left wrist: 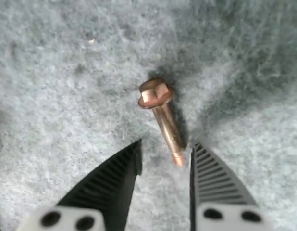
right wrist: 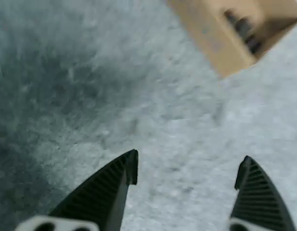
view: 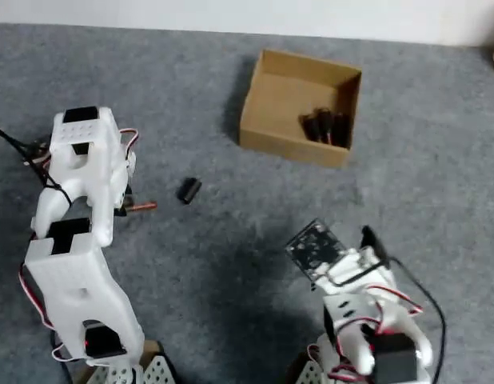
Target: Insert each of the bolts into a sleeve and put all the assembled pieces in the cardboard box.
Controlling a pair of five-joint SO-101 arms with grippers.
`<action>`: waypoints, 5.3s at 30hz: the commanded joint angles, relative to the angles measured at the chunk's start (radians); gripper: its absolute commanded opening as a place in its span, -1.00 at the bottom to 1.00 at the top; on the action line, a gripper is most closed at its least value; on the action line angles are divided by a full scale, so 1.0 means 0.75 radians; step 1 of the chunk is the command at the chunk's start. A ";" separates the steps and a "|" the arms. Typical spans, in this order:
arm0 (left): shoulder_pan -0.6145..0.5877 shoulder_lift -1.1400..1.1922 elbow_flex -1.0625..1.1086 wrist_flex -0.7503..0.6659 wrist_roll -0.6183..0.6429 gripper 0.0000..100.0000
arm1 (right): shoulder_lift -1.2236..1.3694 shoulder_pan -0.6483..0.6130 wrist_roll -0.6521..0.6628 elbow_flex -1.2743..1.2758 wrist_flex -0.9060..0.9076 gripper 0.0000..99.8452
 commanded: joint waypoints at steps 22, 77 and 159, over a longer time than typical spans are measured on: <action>0.375 -0.011 -0.009 -0.213 -1.215 -0.67 | -0.089 0.091 -0.426 0.588 -0.576 -0.40; 0.502 0.412 -0.570 0.072 -1.315 -0.68 | -0.089 0.085 -0.423 0.693 -0.695 -0.40; -0.128 -1.186 0.963 -0.340 -1.250 -0.57 | 2.646 -0.631 -0.481 -1.425 -0.965 -0.40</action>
